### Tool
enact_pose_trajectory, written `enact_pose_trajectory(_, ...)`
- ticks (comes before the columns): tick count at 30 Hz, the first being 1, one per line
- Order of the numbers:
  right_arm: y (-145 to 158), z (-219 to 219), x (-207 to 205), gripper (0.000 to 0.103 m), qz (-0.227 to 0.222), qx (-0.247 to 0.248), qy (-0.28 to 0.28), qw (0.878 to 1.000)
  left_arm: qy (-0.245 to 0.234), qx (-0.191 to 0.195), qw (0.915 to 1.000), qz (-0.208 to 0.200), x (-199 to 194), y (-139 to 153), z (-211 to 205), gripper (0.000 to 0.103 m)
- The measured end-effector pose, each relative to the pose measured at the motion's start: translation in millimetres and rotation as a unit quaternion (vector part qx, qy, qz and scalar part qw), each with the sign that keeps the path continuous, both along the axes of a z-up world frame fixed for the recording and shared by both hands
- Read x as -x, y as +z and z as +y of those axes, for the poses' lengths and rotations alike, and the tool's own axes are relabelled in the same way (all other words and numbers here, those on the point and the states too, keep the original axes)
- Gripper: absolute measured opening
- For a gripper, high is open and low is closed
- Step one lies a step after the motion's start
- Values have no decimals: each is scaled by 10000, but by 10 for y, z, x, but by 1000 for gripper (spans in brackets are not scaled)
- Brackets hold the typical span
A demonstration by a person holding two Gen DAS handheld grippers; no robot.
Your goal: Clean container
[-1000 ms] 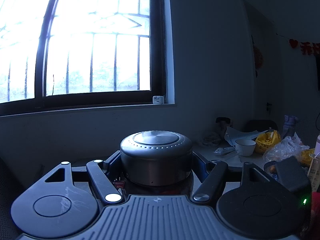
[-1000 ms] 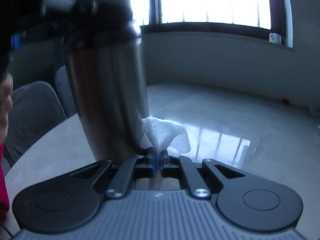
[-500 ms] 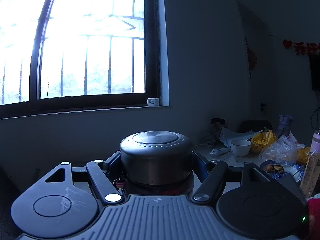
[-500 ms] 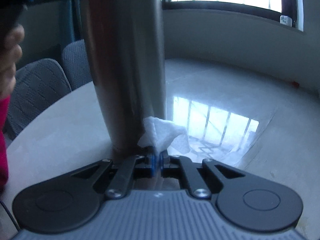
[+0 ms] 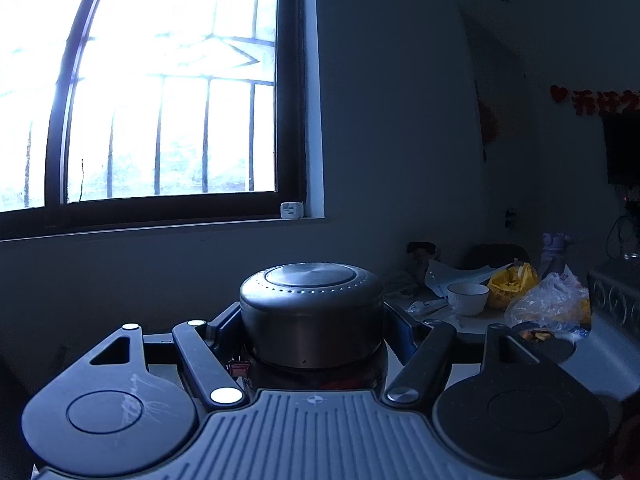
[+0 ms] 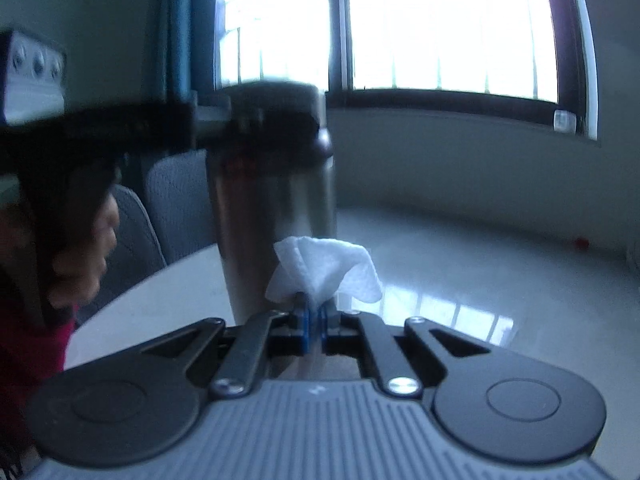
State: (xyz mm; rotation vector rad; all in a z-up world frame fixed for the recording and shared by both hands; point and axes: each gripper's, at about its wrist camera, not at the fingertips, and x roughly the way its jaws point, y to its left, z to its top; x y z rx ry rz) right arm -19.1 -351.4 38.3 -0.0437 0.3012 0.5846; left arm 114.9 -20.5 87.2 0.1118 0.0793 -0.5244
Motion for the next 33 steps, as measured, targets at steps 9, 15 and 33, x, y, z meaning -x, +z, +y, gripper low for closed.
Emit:
enact_pose_trajectory(9,175,-186,-155,5,-320,-401,92,9986,-29,-16,10000,-36,15,-12,3,73)
enact_pose_trajectory(15,21,-238,-268,5,-206,-574,213,9979,-57,4,10000,-41,22,-10,11,73)
enact_pose_trajectory(33,-493,-120,-541,5,1044,33,540,9931,-112,16,9999,-59,30,-26,26,73)
